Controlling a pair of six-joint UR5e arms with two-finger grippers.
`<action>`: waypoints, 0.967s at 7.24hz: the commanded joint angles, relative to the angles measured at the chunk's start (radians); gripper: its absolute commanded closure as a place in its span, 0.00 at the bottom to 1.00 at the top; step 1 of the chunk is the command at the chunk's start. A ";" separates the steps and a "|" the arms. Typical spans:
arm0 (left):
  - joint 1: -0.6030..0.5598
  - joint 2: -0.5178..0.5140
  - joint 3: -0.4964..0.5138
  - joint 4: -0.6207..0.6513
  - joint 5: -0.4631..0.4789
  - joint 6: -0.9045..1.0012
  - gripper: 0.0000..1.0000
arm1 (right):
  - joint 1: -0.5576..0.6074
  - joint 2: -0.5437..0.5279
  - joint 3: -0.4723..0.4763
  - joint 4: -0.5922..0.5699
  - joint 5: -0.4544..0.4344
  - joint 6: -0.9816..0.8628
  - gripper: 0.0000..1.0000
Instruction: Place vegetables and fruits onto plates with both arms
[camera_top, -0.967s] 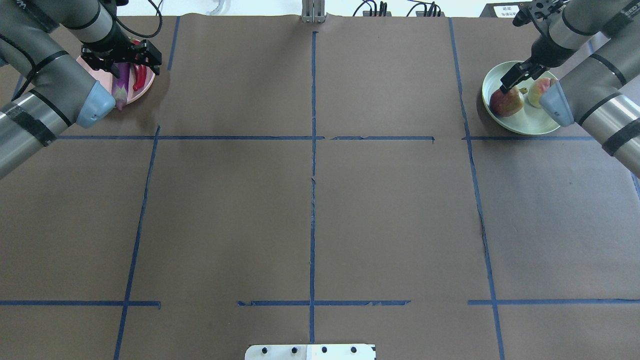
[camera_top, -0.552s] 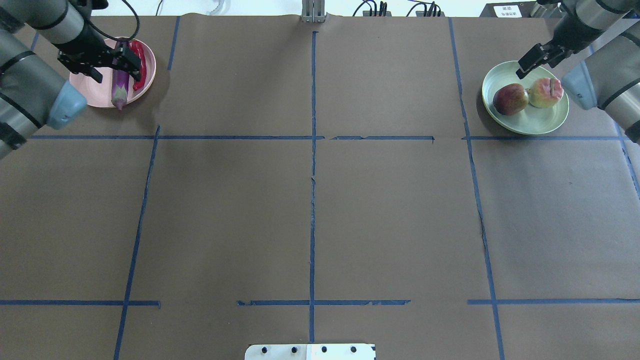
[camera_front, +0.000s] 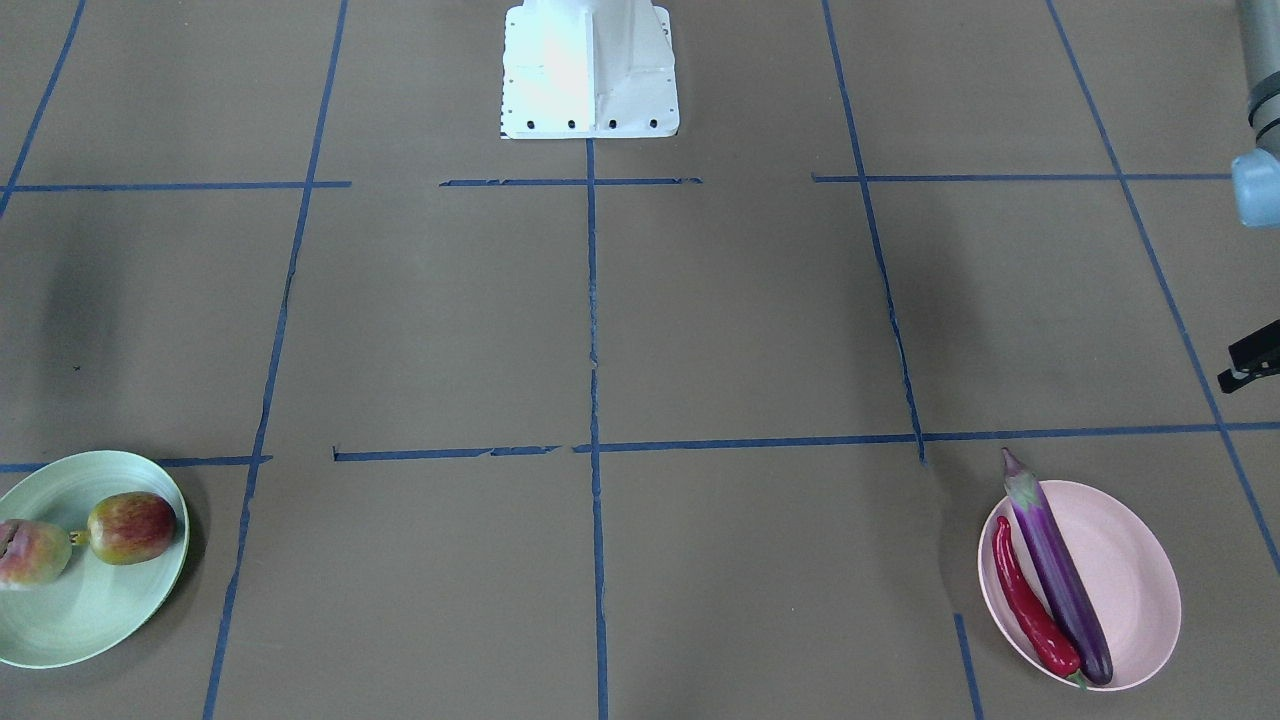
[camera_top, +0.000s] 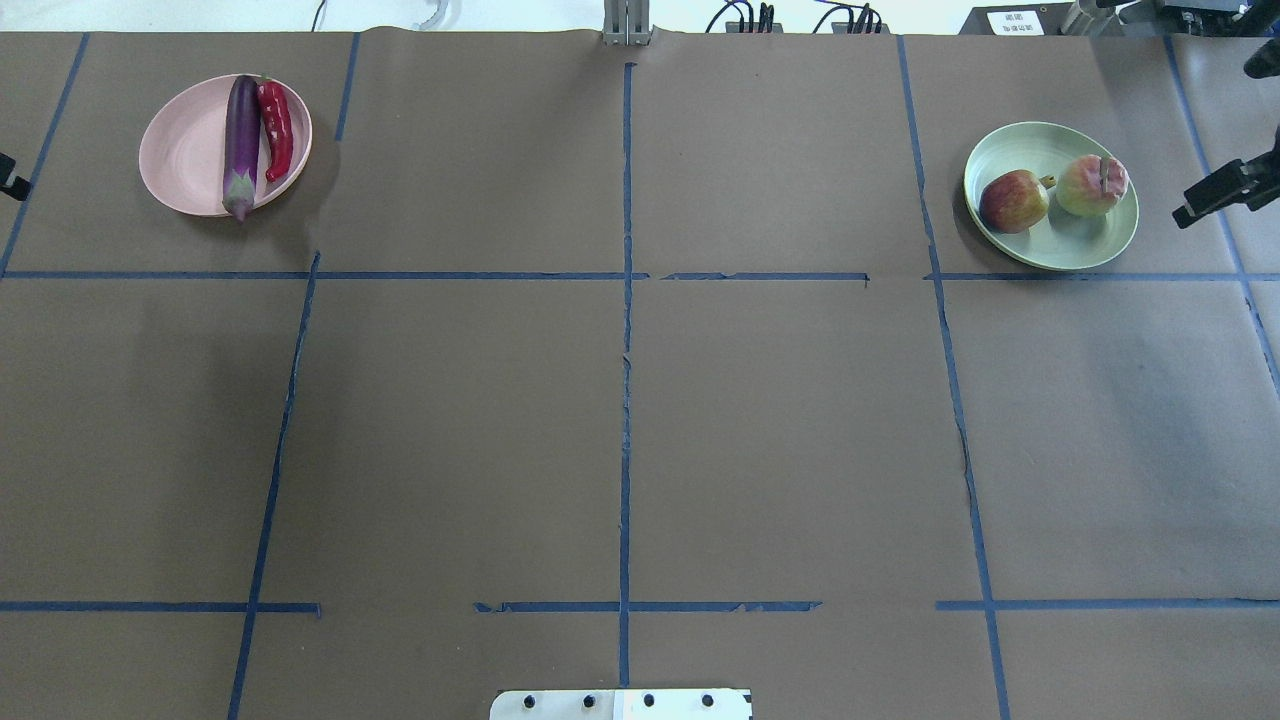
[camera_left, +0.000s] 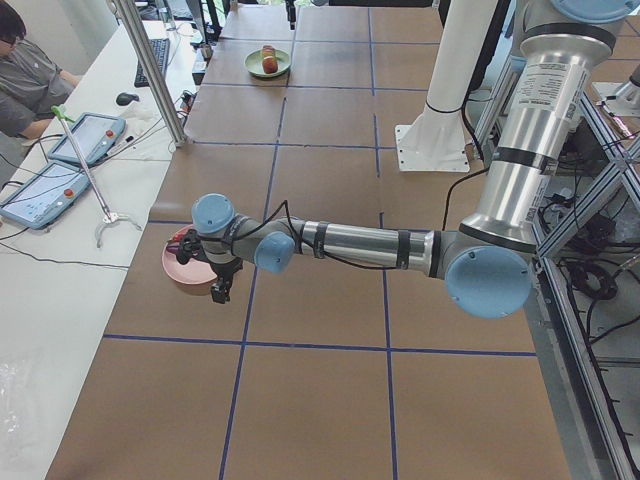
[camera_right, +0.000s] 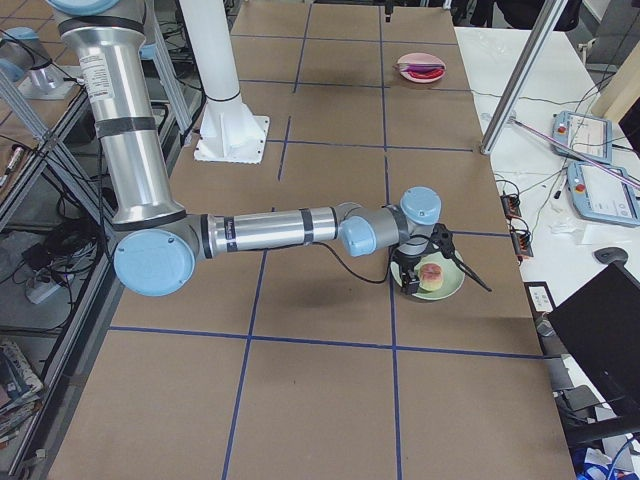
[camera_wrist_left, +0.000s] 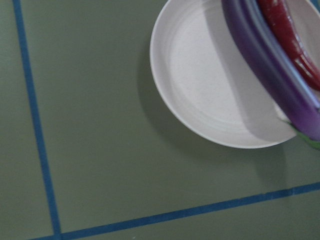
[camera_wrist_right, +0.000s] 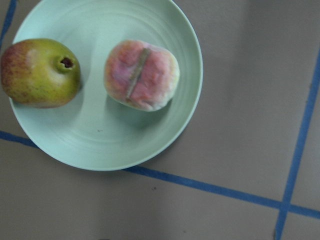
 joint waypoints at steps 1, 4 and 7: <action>-0.099 0.098 -0.108 0.160 -0.001 0.155 0.00 | 0.054 -0.099 0.073 -0.009 0.012 0.003 0.00; -0.134 0.355 -0.325 0.298 -0.001 0.158 0.00 | 0.074 -0.148 0.084 -0.018 0.012 0.001 0.00; -0.136 0.385 -0.325 0.212 0.002 0.157 0.00 | 0.081 -0.186 0.116 -0.011 0.011 0.001 0.00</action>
